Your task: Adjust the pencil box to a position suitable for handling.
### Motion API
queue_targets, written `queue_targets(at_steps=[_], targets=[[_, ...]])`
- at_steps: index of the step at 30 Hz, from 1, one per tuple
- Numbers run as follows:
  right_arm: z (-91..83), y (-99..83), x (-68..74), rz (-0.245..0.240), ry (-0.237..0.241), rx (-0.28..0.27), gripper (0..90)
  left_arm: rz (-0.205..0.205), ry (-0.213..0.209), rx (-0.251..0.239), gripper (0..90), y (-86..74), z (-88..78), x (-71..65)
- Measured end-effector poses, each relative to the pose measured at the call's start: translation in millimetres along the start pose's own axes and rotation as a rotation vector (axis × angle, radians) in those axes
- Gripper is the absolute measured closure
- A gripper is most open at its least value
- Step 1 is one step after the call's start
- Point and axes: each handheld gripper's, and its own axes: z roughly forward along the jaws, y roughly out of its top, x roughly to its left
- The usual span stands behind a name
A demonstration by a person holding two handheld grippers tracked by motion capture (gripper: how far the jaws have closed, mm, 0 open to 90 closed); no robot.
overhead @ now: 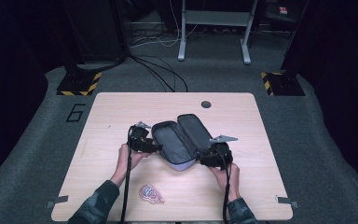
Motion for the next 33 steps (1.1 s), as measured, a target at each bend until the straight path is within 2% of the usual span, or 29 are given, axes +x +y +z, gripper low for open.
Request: queue_targets(at_steps=[2, 3, 5, 8, 9, 11, 12, 13, 14, 16, 18, 19, 21, 23, 26, 27, 33], targets=[[7.4, 2.0, 6.4, -0.02, -0.021, 0.013, 34.7, 0.01, 0.039, 0.009, 37.5, 6.5, 2.4, 6.1], [9.4, 2.5, 7.7, -0.02, -0.023, 0.016, 34.6, 0.01, 0.039, 0.009, 37.3, 6.5, 2.4, 6.1], [12.9, 3.9, 8.0, -0.025, -0.028, 0.016, 32.8, -0.006, 0.086, 0.005, 37.0, 13.1, 7.9, 16.4], [15.3, 5.3, 9.6, -0.003, -0.035, 0.023, 32.4, -0.011, 0.093, -0.008, 37.8, 16.4, 11.6, 22.1], [18.4, 6.4, 9.4, 0.002, -0.041, 0.023, 28.9, -0.011, 0.118, -0.013, 37.8, 19.2, 17.0, 28.8], [19.9, 7.6, 10.3, 0.011, -0.043, 0.032, 28.7, -0.02, 0.12, -0.016, 39.5, 19.0, 20.2, 30.7], [22.9, 8.4, 12.2, 0.012, -0.051, 0.037, 28.4, -0.031, 0.117, 0.008, 49.2, 16.7, 26.7, 33.7], [22.9, 8.4, 12.2, 0.012, -0.051, 0.037, 28.4, -0.031, 0.117, 0.008, 60.2, 16.7, 26.7, 33.7], [24.5, 8.1, 13.8, 0.014, -0.073, 0.051, 30.5, -0.029, 0.124, 0.012, 60.2, 15.4, 27.8, 34.0], [25.2, 7.1, 12.5, 0.0, -0.086, 0.066, 33.4, -0.031, 0.115, 0.02, 68.8, 13.2, 28.0, 34.2], [24.1, 5.9, 10.9, 0.009, -0.098, 0.068, 36.3, -0.035, 0.109, 0.022, 74.2, 11.3, 26.3, 33.7], [23.4, 5.7, 8.9, 0.012, -0.103, 0.072, 38.8, -0.039, 0.107, 0.026, 75.9, 10.1, 25.2, 32.4], [22.6, 4.7, 4.1, 0.021, -0.112, 0.071, 44.4, -0.02, 0.117, 0.036, 77.7, 7.2, 23.9, 28.4], [22.0, 4.1, -1.0, 0.03, -0.122, 0.072, 48.5, -0.012, 0.119, 0.038, 78.4, 3.6, 22.1, 24.5], [22.9, 4.3, -8.3, 0.033, -0.122, 0.078, 50.6, -0.043, 0.092, 0.028, 78.1, -1.5, 16.9, 20.7], [23.4, 4.8, -10.5, 0.023, -0.122, 0.078, 52.2, -0.039, 0.089, 0.025, 78.0, -3.5, 15.9, 19.2], [27.0, 11.9, -19.6, 0.004, -0.145, 0.086, 50.2, -0.051, 0.035, 0.032, 75.4, -17.0, 9.2, 7.5]])
